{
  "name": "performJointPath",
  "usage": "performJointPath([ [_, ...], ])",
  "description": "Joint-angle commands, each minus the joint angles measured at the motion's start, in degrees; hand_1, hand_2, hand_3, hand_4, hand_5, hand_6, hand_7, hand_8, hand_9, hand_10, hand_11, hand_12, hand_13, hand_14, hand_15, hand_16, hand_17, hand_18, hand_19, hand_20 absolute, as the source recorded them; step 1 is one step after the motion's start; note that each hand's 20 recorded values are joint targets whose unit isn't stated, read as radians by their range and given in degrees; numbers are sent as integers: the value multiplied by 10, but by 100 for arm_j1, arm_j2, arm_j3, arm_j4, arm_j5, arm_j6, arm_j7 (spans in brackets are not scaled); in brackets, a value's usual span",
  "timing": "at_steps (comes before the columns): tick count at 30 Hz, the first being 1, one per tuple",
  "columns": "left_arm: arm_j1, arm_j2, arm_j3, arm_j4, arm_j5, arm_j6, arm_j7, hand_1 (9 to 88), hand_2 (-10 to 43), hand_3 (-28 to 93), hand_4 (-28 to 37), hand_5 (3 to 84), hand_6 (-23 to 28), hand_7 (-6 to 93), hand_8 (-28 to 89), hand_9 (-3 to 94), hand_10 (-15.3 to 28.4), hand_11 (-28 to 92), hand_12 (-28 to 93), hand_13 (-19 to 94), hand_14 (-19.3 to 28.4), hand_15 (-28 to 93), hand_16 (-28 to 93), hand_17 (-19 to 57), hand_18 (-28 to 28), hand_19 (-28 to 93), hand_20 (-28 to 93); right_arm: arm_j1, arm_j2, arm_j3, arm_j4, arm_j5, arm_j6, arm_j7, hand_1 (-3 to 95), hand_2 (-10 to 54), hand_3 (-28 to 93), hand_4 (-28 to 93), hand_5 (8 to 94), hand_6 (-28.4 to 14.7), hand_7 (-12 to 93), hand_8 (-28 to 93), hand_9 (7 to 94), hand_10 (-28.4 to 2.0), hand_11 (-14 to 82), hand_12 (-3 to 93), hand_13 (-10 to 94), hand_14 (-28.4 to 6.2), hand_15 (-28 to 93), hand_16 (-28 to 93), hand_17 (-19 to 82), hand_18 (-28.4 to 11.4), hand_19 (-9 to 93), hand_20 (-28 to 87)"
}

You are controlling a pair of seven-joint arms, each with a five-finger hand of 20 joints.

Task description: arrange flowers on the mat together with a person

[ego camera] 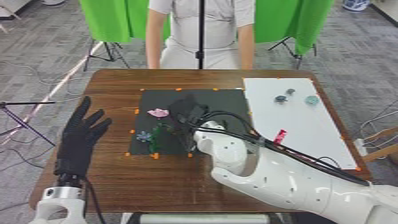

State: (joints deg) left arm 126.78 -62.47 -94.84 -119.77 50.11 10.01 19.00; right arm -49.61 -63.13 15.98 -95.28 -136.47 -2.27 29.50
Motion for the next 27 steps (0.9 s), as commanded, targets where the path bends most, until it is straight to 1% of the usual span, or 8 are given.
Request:
performJointPath([
  [1,17,-25,10,32,52,-66,-120,227,29,773,-270,236,-34,130,-103,291,126,112,123,244,193,246,-8,-97,277,490,-9,30,-87,-86,-69,-211,-219,216,512,-95,631,-281,676,55,209,-43,792,-70,177,293,668,-48,522,221,236,-137,660,343],
  [6,73,-46,-7,25,58,-68,-129,228,29,774,-268,235,-33,131,-103,291,126,112,122,245,192,246,-8,-97,277,490,-9,-65,-113,53,-168,-151,-209,183,477,-95,658,-282,650,53,196,-69,756,-81,231,246,649,-54,547,181,226,-143,646,354],
  [12,34,-111,-23,52,111,-134,-229,231,29,775,-264,235,-32,131,-103,291,126,112,122,245,193,246,-8,-97,277,490,-9,11,-171,-19,-207,-168,-55,290,449,-95,673,-282,641,49,185,-129,740,-91,277,208,642,-60,560,175,224,-148,642,362],
  [15,36,-106,-12,44,117,-141,-220,233,28,774,-262,235,-31,131,-103,291,126,112,122,245,194,248,-8,-97,277,490,-9,59,-165,-57,-212,-158,-44,335,442,-95,677,-282,633,46,184,-132,731,-96,286,202,640,-63,564,176,223,-151,639,362],
  [17,85,-76,4,24,95,-81,-154,234,28,773,-261,236,-31,131,-103,291,126,112,122,245,194,248,-9,-97,277,490,-9,0,-149,29,-262,-129,25,320,441,-95,677,-282,632,45,183,-132,730,-97,290,195,637,-64,566,175,222,-152,639,363],
  [19,141,-82,-32,4,91,-54,-131,234,29,771,-260,235,-31,131,-103,291,126,112,122,245,194,249,-9,-96,277,490,-9,-121,-128,259,-381,19,63,207,437,-95,673,-282,631,45,183,-132,726,-97,291,192,635,-65,567,175,221,-154,638,363],
  [24,297,31,-99,-95,33,87,-11,233,28,769,-259,235,-31,132,-103,291,126,111,122,245,194,247,-10,-96,277,490,-9,-823,26,1629,-1166,1527,188,-38,367,-90,672,-261,608,37,177,-130,681,-106,266,177,598,-83,545,161,191,-177,617,356],
  [27,348,126,-99,-131,9,151,58,230,27,769,-263,236,-32,132,-104,291,126,111,122,245,194,248,-9,-96,277,490,-10,-1397,149,2703,-1673,2755,87,-289,305,-35,663,-247,581,27,167,-128,631,-120,227,165,554,-112,501,145,157,-192,564,327],
])
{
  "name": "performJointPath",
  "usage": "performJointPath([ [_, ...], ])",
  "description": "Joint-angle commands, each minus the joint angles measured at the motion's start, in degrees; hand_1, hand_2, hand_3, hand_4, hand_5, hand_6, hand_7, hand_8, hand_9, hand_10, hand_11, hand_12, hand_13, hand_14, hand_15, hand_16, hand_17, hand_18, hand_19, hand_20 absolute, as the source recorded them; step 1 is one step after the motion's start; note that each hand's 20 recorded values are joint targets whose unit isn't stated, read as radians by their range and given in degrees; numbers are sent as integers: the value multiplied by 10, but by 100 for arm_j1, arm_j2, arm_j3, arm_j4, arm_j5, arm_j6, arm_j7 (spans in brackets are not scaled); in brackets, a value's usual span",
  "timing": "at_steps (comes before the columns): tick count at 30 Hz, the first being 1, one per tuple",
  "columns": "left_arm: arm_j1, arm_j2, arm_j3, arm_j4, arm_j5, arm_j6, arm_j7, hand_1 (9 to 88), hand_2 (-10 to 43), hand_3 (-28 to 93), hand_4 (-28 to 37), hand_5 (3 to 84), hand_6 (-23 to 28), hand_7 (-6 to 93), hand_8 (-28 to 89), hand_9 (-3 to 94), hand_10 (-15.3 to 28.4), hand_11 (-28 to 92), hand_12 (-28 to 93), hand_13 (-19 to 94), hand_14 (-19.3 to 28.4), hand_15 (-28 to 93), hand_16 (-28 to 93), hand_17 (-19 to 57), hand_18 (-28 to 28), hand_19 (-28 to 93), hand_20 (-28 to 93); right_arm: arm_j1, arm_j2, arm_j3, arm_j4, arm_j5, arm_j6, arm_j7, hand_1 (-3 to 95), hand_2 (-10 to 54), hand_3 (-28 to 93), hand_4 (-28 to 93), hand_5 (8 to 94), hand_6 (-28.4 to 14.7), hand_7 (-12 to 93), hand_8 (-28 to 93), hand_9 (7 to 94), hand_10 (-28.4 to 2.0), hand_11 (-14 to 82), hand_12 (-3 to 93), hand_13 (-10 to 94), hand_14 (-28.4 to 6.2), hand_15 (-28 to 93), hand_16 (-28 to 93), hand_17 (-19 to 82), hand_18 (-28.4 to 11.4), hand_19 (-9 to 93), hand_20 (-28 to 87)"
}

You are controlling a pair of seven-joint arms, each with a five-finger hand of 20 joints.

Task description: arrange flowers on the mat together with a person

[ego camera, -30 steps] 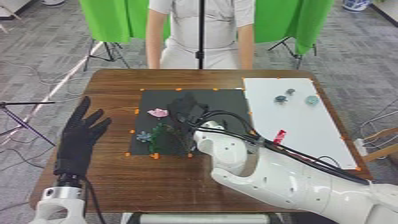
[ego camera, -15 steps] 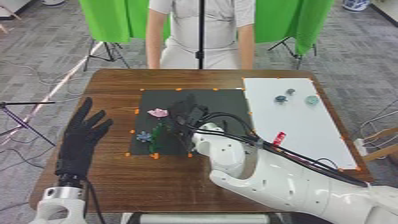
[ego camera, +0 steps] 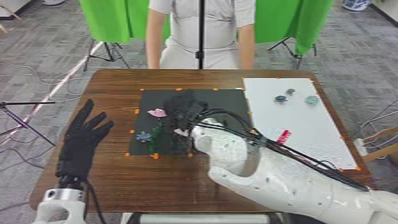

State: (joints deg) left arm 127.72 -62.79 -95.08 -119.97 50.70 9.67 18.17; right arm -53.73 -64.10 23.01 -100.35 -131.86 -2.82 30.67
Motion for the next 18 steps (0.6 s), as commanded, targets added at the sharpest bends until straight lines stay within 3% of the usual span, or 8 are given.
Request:
performJointPath([
  [1,300,175,-100,-139,-48,206,129,227,28,767,-266,236,-32,132,-104,291,126,111,122,245,194,248,-9,-96,277,490,-10,-1186,276,2330,-1319,2874,206,-420,287,-18,666,-243,560,20,161,-124,607,-123,213,162,534,-123,482,142,146,-193,545,316],
  [3,335,191,-98,-145,-69,217,159,220,30,761,-271,236,-35,131,-105,287,123,108,122,244,194,246,-9,-97,277,489,-10,-1673,344,3026,-1569,3938,361,-563,244,24,659,-238,529,14,148,-118,564,-141,178,157,492,-149,437,136,124,-199,500,292],
  [5,315,232,-55,-135,-93,268,224,216,30,758,-275,238,-37,129,-105,285,122,105,121,243,192,244,-10,-98,278,485,-11,-2353,345,4068,-1777,5353,-164,-840,219,46,660,-234,503,5,129,-111,534,-149,148,154,460,-170,388,137,108,-208,466,271],
  [7,307,233,-75,-139,-62,256,203,211,31,755,-279,240,-41,126,-105,283,121,102,122,242,192,241,-9,-100,278,480,-14,-2973,444,4672,-1919,6265,94,-1154,209,65,656,-237,466,6,118,-103,487,-153,118,157,415,-179,332,150,89,-217,418,247],
  [9,380,268,-122,-164,-69,273,243,207,32,753,-280,244,-44,123,-104,280,119,95,122,238,189,231,-10,-101,277,474,-16,-3504,433,5274,-1954,7100,-186,-1420,200,75,655,-240,446,7,104,-95,463,-155,93,162,379,-191,262,186,74,-225,372,227],
  [13,361,200,-119,-155,-27,242,221,199,31,751,-282,248,-49,117,-103,276,114,81,124,224,185,207,-7,-106,276,460,-20,-4600,508,6033,-2233,7744,120,-1817,182,95,651,-246,416,9,91,-88,418,-152,60,168,327,-202,156,246,31,-251,353,199],
  [18,391,134,-58,-128,1,214,208,196,32,752,-282,249,-52,115,-101,276,105,68,128,218,180,184,1,-109,276,454,-20,-5518,462,6464,-2214,8240,268,-2495,176,100,647,-248,405,13,84,-86,403,-145,44,167,312,-204,102,258,32,-252,319,177],
])
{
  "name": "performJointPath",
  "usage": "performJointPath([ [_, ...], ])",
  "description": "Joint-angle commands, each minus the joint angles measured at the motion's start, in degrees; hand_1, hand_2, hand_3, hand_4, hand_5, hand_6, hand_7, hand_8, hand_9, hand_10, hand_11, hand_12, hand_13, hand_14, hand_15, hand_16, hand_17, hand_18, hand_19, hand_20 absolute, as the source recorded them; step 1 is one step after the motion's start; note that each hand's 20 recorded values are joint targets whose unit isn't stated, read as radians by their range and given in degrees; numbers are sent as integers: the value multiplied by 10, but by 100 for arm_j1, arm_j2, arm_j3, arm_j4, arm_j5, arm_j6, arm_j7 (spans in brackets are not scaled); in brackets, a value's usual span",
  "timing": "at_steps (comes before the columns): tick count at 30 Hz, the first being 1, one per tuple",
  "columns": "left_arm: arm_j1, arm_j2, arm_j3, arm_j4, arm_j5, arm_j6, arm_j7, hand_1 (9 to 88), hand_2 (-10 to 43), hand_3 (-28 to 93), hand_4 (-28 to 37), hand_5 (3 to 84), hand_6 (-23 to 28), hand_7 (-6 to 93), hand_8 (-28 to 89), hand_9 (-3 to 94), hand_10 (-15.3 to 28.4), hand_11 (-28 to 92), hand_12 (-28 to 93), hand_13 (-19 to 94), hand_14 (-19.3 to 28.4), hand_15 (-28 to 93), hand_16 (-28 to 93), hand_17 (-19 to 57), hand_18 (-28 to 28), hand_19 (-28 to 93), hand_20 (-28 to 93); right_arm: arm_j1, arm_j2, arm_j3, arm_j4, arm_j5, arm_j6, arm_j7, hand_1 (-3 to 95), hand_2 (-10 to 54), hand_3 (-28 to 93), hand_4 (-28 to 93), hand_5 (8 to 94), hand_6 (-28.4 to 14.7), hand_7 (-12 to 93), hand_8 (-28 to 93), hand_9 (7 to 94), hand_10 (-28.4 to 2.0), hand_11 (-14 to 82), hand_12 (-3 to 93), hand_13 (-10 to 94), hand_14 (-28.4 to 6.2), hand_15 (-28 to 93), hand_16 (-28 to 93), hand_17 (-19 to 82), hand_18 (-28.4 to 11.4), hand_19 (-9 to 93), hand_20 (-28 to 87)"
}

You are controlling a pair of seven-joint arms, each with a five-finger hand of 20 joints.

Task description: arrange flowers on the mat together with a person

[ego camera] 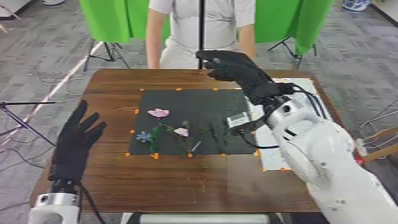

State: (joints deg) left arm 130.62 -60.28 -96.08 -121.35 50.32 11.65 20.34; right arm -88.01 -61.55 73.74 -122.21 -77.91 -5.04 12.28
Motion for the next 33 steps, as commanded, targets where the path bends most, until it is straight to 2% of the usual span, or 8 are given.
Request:
performJointPath([
  [1,76,-163,70,20,70,13,-29,195,31,753,-283,249,-52,114,-101,275,103,65,128,218,179,181,3,-109,276,453,-19,-2228,177,1462,-40,2863,505,-710,177,101,645,-249,403,14,83,-86,397,-142,42,167,307,-203,91,262,31,-251,313,174],
  [3,43,-244,116,37,70,-23,-3,194,32,752,-283,248,-52,113,-101,271,93,52,128,215,177,167,6,-109,274,449,-19,-2438,30,1576,-63,2687,512,-768,175,104,646,-251,398,17,81,-85,388,-138,40,166,298,-202,77,273,31,-249,305,171],
  [7,-11,-407,130,63,141,-128,-68,193,32,753,-283,245,-56,111,-99,264,82,37,132,215,177,155,15,-110,274,446,-16,-2691,-172,1659,-30,2487,465,-979,169,110,650,-253,386,22,77,-85,370,-132,35,164,275,-200,57,284,31,-244,279,162],
  [13,-70,-387,238,111,127,-112,-54,192,32,754,-283,242,-58,113,-101,258,75,27,136,222,177,159,19,-106,278,447,-12,-2830,9,1471,106,2362,569,-1326,166,110,655,-258,371,30,77,-85,340,-119,26,160,256,-196,41,294,32,-243,255,154],
  [16,-117,-375,265,132,195,-162,-98,193,33,754,-283,240,-59,113,-100,255,73,23,138,222,177,159,19,-104,282,450,-11,-2866,-34,1478,131,2265,543,-1343,164,110,660,-261,368,32,79,-86,337,-116,26,160,254,-194,38,299,34,-242,247,153],
  [21,-137,-347,328,118,222,-187,-95,193,33,754,-283,238,-60,112,-99,255,73,21,141,222,176,159,19,-103,283,454,-13,-3067,-176,1671,35,2036,394,-1323,160,110,666,-266,365,35,80,-87,338,-113,27,160,252,-194,33,304,35,-241,241,155],
  [29,-70,-355,240,82,213,-159,-97,193,33,754,-283,237,-60,113,-99,256,77,22,144,222,175,161,21,-100,284,459,-15,-3287,-196,1830,-90,1959,386,-1317,150,110,673,-269,365,39,82,-88,341,-105,28,160,239,-194,25,311,29,-251,246,160],
  [33,-70,-359,253,90,196,-144,-68,194,33,754,-283,237,-58,114,-99,257,81,26,145,224,176,169,21,-100,284,460,-17,-3244,-222,1785,-70,1931,416,-1300,149,110,673,-269,366,40,83,-88,345,-106,29,160,242,-196,24,314,29,-252,252,163],
])
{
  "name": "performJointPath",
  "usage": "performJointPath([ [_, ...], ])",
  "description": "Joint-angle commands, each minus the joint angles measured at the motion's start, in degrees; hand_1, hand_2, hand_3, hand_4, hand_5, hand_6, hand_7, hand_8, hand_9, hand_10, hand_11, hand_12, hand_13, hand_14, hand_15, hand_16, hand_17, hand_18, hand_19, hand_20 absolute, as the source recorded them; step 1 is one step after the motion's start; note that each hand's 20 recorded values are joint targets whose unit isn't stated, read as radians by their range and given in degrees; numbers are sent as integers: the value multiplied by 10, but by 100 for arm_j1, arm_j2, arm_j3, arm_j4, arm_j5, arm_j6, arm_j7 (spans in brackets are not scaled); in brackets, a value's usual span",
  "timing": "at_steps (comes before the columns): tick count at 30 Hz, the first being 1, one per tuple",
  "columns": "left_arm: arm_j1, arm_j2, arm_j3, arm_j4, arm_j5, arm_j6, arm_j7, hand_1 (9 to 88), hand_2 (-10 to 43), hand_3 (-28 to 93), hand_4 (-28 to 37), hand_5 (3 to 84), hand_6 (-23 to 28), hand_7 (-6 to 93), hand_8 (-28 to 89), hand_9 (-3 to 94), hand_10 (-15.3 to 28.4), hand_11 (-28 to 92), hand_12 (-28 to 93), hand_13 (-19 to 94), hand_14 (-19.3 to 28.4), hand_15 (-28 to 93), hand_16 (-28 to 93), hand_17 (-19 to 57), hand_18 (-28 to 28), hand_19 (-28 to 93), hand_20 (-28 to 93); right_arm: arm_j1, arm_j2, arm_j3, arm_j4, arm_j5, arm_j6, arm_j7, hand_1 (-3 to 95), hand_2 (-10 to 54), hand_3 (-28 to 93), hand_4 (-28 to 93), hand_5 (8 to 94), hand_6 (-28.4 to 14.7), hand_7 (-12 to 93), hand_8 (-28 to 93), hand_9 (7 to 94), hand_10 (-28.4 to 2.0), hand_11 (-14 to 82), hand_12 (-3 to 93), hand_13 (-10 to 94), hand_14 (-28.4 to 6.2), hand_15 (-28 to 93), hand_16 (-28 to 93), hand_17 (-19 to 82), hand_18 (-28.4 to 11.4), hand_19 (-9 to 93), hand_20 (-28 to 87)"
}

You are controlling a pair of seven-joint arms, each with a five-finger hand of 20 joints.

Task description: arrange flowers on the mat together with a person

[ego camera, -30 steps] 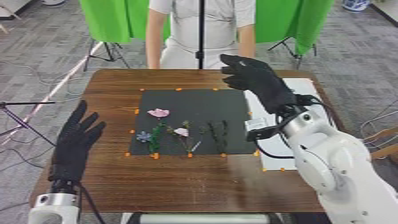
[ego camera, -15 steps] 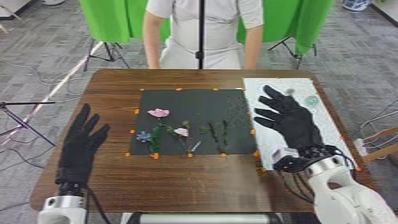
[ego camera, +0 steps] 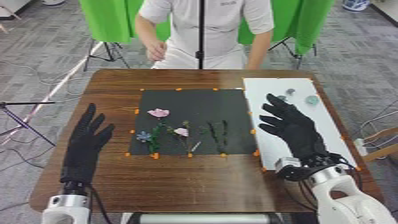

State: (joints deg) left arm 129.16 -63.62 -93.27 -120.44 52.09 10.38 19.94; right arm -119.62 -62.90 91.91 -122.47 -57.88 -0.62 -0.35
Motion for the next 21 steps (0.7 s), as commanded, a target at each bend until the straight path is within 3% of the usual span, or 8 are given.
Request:
performJointPath([
  [1,52,-36,-28,13,47,-44,-65,194,33,754,-283,237,-58,114,-100,258,83,29,146,224,177,172,21,-100,284,460,-17,-100,-89,-33,-53,-72,-1,-37,149,110,673,-269,366,40,83,-88,345,-106,29,160,242,-196,24,315,29,-252,252,163],
  [2,71,-15,-18,5,11,-13,-17,194,33,754,-283,238,-57,114,-100,259,84,30,146,224,177,173,20,-100,284,461,-17,-60,-91,-40,-34,-82,-39,-22,149,110,674,-269,367,41,84,-89,346,-106,30,160,242,-196,24,315,29,-252,252,162],
  [13,74,-43,-64,-5,23,-21,-13,197,34,754,-283,238,-56,115,-101,261,87,36,141,225,177,178,15,-100,284,462,-19,-58,-250,-7,-70,-72,40,-60,148,112,674,-268,369,41,84,-89,353,-110,32,160,252,-197,26,318,28,-251,254,163],
  [21,63,-56,-83,1,50,-68,-82,196,33,755,-283,238,-56,118,-101,259,90,35,140,225,176,176,15,-100,284,462,-20,-20,-329,14,-88,-101,118,-61,146,111,677,-269,371,41,85,-90,358,-111,33,161,255,-197,29,318,28,-251,258,165],
])
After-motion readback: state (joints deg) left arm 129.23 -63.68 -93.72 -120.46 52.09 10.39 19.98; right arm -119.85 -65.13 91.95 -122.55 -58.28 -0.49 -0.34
